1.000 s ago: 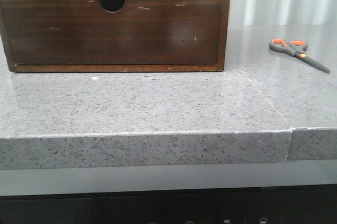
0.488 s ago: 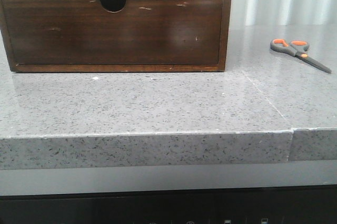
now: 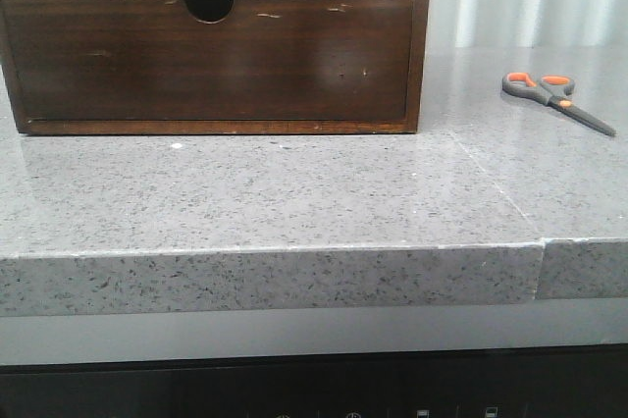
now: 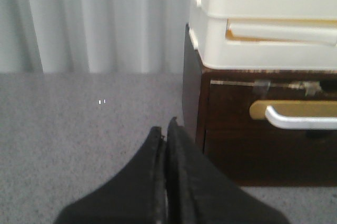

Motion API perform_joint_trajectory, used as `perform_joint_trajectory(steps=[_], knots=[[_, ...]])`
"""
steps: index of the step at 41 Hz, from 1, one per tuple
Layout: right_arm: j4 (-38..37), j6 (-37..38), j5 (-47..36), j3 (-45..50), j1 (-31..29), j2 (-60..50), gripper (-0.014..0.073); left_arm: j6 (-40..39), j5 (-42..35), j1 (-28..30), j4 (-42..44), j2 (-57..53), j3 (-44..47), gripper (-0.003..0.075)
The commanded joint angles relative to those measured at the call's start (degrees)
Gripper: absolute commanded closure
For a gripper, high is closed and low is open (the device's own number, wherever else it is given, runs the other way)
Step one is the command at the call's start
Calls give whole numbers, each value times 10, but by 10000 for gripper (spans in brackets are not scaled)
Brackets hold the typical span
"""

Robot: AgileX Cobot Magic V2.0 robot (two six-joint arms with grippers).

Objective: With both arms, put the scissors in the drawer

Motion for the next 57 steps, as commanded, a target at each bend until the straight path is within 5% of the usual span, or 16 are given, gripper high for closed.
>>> perform_joint_trajectory(steps=[1, 18, 22, 27, 32, 34, 38, 47, 57], knots=[[-4, -3, -20, -20, -4, 37, 710, -4, -15, -3, -6, 30, -18, 741], [-7, -3, 9, -20, -4, 118, 706, -4, 23, -3, -10, 79, -18, 741], [-7, -6, 11, -20, -4, 128, 638, -4, 29, -3, -11, 84, -18, 731], [-8, -12, 17, -20, -4, 138, 400, -4, 34, -3, -15, 86, -18, 542], [-9, -12, 14, -20, -4, 138, 127, -4, 34, -3, -16, 88, -18, 244], [-10, -12, 14, -20, -4, 138, 74, -4, 34, -3, -24, 90, -18, 143], [-9, -12, 15, -20, -4, 138, 34, -4, 33, -3, -54, 101, -18, 96], [-8, -12, 15, -20, -4, 138, 34, 7, 20, -3, -230, 173, -18, 103], [-8, -12, 15, -20, -4, 138, 34, 156, 22, -3, -526, 273, -18, 103]])
